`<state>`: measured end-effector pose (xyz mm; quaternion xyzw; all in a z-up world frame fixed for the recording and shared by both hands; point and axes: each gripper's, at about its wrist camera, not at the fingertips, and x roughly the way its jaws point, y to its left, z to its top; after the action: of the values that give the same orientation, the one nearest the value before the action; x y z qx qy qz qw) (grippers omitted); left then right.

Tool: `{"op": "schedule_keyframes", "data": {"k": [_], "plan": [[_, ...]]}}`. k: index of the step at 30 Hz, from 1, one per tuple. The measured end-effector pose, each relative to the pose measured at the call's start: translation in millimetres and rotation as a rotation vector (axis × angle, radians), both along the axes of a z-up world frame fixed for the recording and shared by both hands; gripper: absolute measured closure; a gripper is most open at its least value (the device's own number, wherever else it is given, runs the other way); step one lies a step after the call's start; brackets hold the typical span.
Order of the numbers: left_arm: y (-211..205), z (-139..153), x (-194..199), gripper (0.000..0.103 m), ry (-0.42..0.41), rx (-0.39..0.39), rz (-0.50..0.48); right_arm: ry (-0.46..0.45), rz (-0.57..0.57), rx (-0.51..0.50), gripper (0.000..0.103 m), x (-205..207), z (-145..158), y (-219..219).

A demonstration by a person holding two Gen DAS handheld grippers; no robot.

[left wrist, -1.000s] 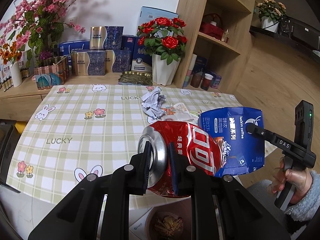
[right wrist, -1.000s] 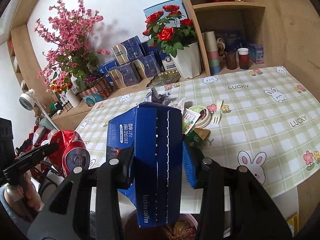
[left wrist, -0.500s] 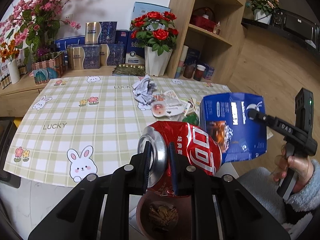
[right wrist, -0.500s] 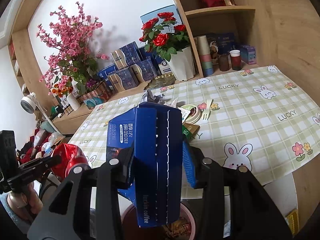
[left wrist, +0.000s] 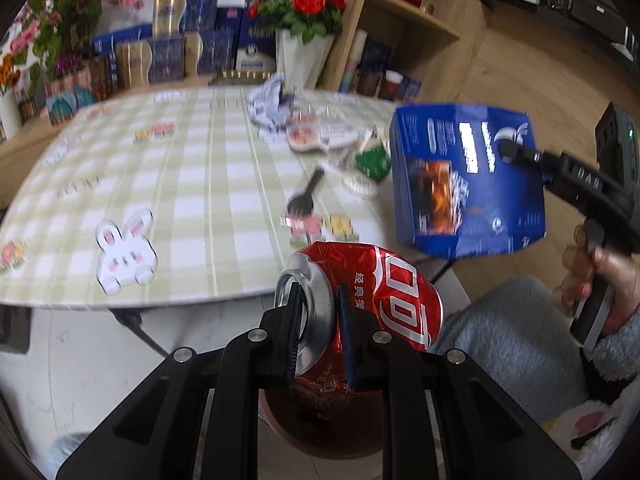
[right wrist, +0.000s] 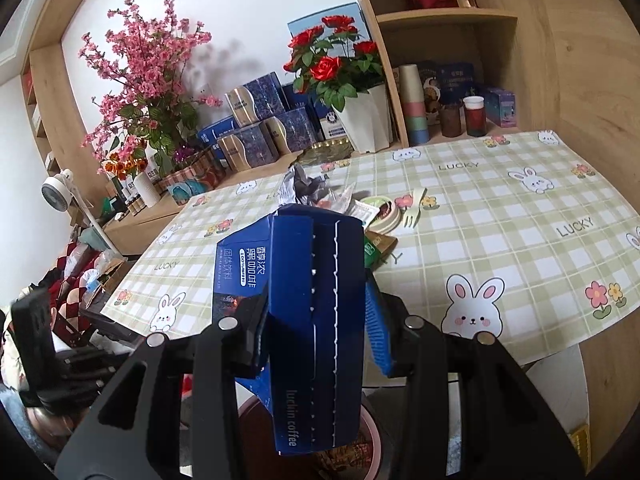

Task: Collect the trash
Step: 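Lower the red can into the brown bin and open the left tool, then carry the blue coffee box over the bin and open the right tool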

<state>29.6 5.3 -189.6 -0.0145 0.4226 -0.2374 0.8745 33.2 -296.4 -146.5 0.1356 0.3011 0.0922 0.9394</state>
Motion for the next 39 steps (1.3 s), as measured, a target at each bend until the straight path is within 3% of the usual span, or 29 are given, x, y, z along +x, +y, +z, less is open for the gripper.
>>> {"op": "schedule_keyframes", "data": {"k": [17, 27, 29, 30, 31, 33, 39], "plan": [[-22, -73, 0, 0.086, 0.161, 0.085, -0.056, 0.024, -0.005, -0.005, 0.061, 2, -12, 1], [-34, -85, 7, 0.085, 0.190, 0.094, -0.099, 0.028, -0.009, -0.003, 0.061, 2, -14, -1], [-38, -84, 6, 0.073, 0.176, 0.075, -0.123, 0.029, -0.008, -0.003, 0.061, 2, -13, 0], [-39, -82, 6, 0.055, 0.162, 0.065, -0.127, 0.029, -0.005, -0.005, 0.061, 2, -13, 0], [-38, -78, 5, 0.050, 0.138, 0.057, -0.120, 0.029, -0.004, -0.007, 0.061, 1, -12, 2], [-35, -69, 5, 0.047, 0.106, 0.044, -0.103, 0.028, -0.001, -0.012, 0.061, 1, -11, 2], [-7, -35, 7, 0.025, 0.011, -0.014, 0.033, 0.027, 0.005, -0.018, 0.061, 0, -10, 5]]}}
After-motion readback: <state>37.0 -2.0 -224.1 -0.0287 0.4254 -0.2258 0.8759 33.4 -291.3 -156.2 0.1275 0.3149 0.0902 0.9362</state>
